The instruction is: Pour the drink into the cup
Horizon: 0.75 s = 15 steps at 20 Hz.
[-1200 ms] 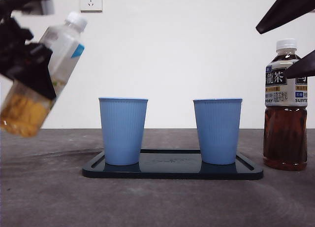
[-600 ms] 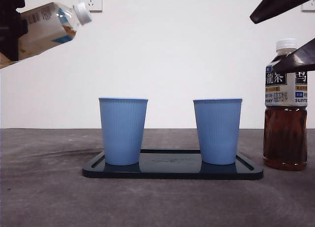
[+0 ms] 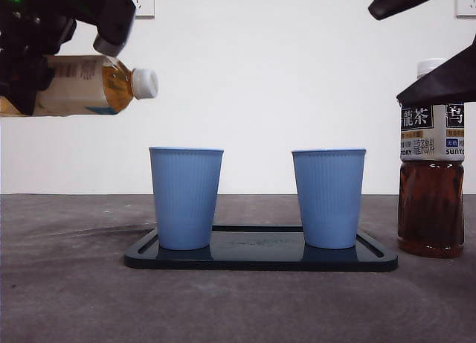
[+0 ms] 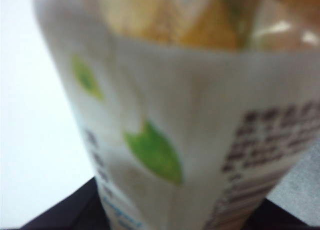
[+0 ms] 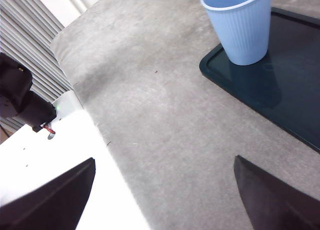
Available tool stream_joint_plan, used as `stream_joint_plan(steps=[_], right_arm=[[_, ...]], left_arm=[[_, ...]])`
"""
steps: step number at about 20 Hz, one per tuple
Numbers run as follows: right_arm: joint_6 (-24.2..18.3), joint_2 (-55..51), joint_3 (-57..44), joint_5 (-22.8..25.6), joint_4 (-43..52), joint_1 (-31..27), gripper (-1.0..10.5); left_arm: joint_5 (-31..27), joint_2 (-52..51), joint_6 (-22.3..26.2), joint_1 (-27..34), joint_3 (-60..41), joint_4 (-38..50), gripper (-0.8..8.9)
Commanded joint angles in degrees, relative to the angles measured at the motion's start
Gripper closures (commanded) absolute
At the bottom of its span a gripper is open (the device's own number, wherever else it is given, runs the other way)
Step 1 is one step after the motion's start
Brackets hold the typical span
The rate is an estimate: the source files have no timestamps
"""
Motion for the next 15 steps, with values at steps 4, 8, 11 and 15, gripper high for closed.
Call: stream_joint_plan(steps=[4, 8, 11, 15], right_arm=[[-0.90, 0.31, 0.92, -0.13, 0.55, 1.14, 5.2], [-0.92, 0.31, 0.92, -0.13, 0.52, 1.14, 5.2], [-0.94, 0.31, 0.92, -0.15, 0.52, 1.14, 5.2], [-0.92, 0.31, 0.92, -0.15, 0.52, 1.14, 5.2]], left_arm=[[-2.95, 1.27, 3.30, -1.25, 1.92, 4.35, 6.37], [-3.56, 1.68, 5.95, -1.40, 1.92, 4.42, 6.37], [-3.96, 1.81, 6.93, -1.44, 1.95, 4.98, 6.37], [-5.88, 2.01, 9.44, -1.51, 1.95, 7.19, 6.38]])
